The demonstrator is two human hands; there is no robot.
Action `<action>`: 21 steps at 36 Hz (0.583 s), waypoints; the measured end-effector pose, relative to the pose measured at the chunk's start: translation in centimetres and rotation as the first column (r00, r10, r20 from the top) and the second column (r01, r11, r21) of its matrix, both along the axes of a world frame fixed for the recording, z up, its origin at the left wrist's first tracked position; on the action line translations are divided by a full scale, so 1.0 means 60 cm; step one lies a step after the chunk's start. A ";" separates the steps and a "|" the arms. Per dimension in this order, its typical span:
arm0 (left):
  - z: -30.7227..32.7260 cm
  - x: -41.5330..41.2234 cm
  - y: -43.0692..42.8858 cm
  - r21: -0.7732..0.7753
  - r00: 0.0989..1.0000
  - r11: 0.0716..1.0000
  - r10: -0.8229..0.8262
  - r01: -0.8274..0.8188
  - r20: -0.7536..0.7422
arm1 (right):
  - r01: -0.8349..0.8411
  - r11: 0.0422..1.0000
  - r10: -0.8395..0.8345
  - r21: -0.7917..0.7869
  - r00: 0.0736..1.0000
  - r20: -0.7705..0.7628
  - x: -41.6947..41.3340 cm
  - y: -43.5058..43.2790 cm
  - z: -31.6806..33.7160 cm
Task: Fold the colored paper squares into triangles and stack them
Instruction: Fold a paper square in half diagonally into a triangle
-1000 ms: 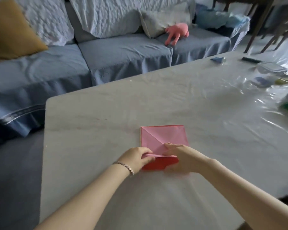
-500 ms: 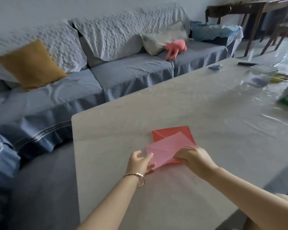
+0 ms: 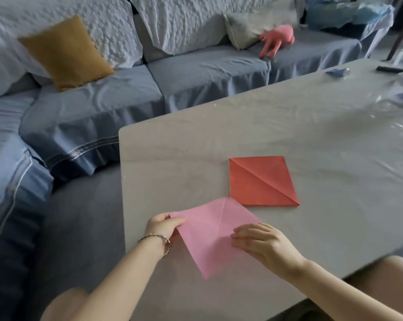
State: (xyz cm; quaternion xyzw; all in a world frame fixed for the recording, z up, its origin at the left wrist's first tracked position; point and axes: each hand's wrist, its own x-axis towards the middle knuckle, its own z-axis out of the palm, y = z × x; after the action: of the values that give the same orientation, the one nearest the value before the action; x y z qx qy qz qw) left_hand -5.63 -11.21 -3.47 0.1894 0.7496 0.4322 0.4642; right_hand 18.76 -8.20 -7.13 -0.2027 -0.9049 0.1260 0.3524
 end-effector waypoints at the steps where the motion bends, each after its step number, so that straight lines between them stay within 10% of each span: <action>1: -0.003 -0.006 0.000 -0.001 0.999 1.000 0.001 -0.001 -0.039 | 0.010 1.000 -0.010 -0.019 1.000 0.012 -0.001 0.000 -0.003; 21: -0.030 -0.016 -0.041 -0.140 0.815 0.902 -0.430 0.409 -0.387 | -0.004 0.952 0.097 -0.305 0.952 0.289 -0.008 -0.046 -0.054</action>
State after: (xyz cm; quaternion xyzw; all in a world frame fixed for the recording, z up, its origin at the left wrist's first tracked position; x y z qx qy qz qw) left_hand -6.58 -13.68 -5.26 0.4243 0.7801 0.2509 0.3853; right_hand 18.30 -10.94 -10.39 -0.2472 -0.9231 0.2389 0.1724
